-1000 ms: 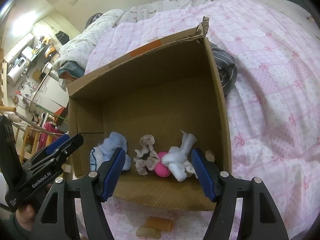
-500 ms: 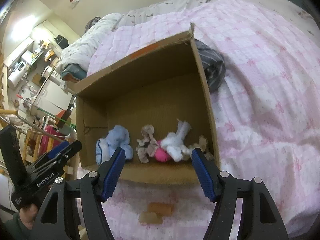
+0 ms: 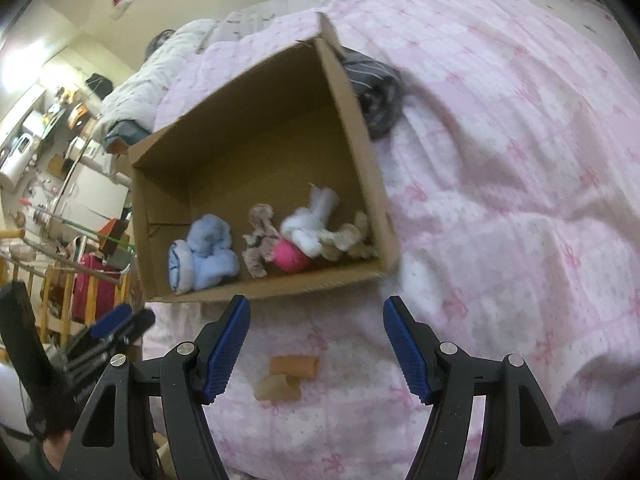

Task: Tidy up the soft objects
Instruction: 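Withdraw both grippers from the box toward the tan foam pieces, then grasp the cream rubber piece with the left gripper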

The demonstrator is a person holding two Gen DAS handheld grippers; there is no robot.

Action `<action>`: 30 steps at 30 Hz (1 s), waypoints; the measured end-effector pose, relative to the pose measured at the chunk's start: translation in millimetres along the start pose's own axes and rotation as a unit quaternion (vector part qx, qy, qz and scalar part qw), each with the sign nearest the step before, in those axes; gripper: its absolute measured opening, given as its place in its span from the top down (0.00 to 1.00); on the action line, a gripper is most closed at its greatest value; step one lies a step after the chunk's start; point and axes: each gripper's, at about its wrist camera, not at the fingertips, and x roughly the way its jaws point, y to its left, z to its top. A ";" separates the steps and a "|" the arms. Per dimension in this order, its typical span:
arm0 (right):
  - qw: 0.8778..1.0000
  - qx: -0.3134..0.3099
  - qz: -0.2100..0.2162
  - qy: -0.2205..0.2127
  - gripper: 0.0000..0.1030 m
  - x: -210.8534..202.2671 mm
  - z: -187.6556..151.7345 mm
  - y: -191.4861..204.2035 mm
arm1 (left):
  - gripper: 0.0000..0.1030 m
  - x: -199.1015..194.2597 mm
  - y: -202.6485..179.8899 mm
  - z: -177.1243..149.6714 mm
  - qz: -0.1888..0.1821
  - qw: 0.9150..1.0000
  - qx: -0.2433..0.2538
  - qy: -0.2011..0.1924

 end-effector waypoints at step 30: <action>0.996 0.061 -0.012 0.066 0.29 25.1 2.0 -29.0 | 0.94 79.9 -42.0 -39.4 -0.079 0.983 -0.052 0.159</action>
